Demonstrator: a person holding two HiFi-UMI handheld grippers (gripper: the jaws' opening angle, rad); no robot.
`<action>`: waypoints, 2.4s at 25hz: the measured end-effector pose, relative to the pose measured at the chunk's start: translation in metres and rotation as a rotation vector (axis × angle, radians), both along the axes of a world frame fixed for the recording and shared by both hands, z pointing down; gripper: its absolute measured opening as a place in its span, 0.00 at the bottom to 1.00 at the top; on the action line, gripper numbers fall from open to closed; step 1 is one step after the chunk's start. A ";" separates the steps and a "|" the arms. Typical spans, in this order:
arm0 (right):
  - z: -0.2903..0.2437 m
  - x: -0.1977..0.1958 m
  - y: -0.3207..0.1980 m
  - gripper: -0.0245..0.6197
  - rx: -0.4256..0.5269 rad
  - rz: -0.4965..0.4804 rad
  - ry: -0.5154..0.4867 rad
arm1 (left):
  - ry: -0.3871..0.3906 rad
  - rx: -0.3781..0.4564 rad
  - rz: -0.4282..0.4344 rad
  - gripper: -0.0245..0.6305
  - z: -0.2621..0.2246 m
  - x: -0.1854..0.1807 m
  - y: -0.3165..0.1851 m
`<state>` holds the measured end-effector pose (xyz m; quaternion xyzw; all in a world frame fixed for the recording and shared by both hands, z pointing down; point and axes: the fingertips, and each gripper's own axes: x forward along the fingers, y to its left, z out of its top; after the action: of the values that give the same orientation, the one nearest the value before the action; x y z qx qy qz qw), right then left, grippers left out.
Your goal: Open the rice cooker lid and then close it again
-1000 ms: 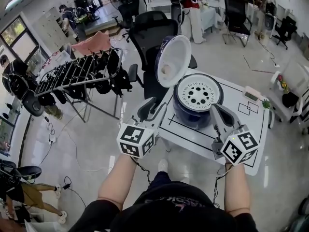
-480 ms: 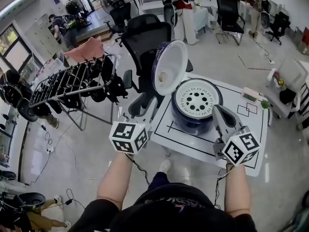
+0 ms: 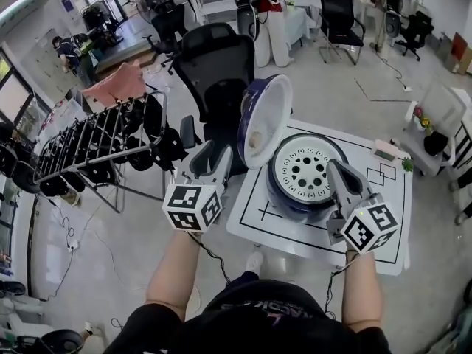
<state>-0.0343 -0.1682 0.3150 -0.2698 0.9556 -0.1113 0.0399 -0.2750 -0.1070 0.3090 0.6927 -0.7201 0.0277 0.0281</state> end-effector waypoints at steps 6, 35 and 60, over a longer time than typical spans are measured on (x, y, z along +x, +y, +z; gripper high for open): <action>0.002 -0.027 -0.024 0.04 0.001 0.039 0.012 | -0.012 -0.027 0.056 0.31 0.008 -0.024 -0.042; 0.010 -0.032 -0.061 0.04 -0.019 0.341 0.060 | -0.061 -0.074 0.454 0.20 0.042 -0.006 -0.171; -0.010 -0.006 -0.049 0.04 0.026 0.430 0.058 | -0.399 -0.045 0.512 0.22 0.028 0.082 -0.165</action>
<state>-0.0401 -0.2167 0.3048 -0.4700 0.8782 -0.0803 0.0387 -0.1927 -0.2718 0.3369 0.8314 -0.5130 0.1850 -0.1063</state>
